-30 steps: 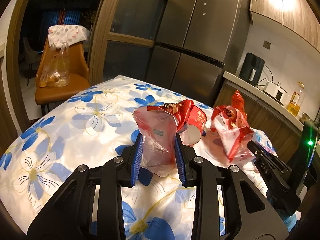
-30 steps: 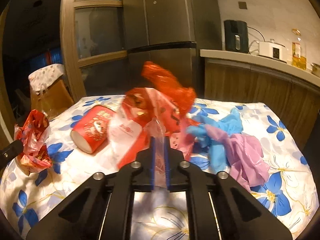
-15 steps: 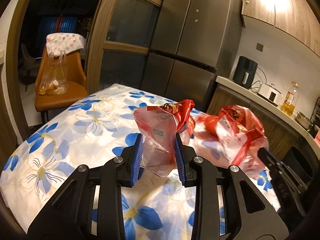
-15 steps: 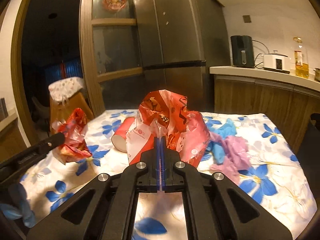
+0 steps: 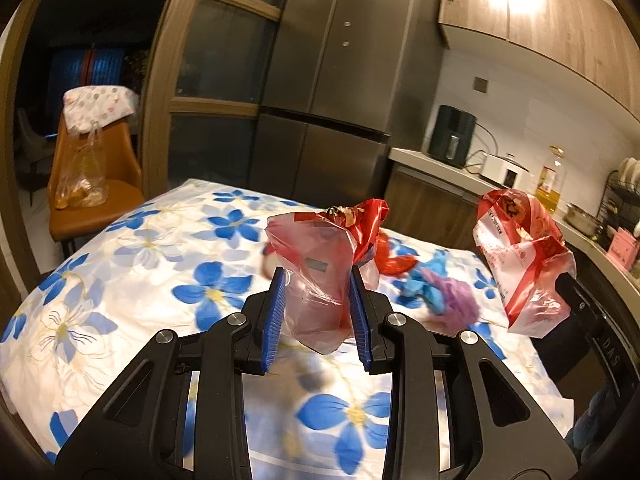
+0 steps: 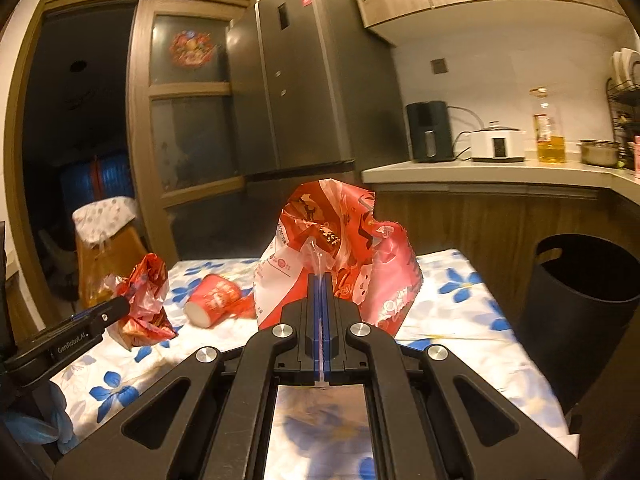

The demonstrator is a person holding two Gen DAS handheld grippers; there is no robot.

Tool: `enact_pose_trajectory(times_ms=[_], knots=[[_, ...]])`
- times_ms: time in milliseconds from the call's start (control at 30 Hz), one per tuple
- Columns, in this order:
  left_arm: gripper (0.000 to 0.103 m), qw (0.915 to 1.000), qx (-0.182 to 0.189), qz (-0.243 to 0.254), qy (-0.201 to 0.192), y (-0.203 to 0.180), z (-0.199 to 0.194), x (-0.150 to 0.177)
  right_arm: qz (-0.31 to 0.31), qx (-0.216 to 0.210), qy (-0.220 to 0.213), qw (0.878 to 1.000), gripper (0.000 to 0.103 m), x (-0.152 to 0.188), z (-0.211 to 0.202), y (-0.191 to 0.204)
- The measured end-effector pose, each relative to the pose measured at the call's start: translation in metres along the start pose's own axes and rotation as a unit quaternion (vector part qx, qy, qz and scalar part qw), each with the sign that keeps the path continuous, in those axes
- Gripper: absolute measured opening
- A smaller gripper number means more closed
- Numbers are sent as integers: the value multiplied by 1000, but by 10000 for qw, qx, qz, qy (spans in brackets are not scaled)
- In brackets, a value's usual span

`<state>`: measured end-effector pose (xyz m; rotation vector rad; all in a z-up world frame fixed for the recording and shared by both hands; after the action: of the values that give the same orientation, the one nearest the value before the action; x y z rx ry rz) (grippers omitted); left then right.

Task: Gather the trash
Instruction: 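Carry the pink bag and printed bag with both tools over the bin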

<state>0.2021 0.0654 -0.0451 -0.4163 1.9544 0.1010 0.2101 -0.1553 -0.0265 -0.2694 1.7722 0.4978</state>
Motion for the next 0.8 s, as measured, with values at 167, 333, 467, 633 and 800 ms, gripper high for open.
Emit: enact_pose_trajectory(times_ms=[167, 333, 467, 633, 800], knots=[[30, 9996, 199, 181, -69, -28, -9, 2, 72, 237, -205, 9995, 2, -9, -23, -22], [30, 9984, 437, 358, -91, -60, -14, 5, 136, 451, -343, 9983, 2, -13, -39, -42], [30, 9965, 651, 518, -107, -88, -17, 6, 200, 633, -459, 9967, 2, -17, -50, -60], [30, 9923, 982, 733, -162, -130, -19, 7, 247, 852, -581, 9944, 2, -21, -65, -83], [30, 9862, 1374, 896, -203, -176, -21, 8, 284, 1131, -681, 9908, 2, -26, -77, -109]])
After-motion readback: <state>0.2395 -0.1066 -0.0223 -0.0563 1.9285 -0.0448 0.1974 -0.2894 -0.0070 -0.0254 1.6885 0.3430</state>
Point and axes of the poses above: each gripper's, at about its wrist camera, not at the fingertips, and z roughly the way its jaws point, y to its left, x to its underside, the point moved 7 cm from there along z, roughly the way its jaws point, and after that the axes turned 12 degrees about -x, right-handed, at the moved point
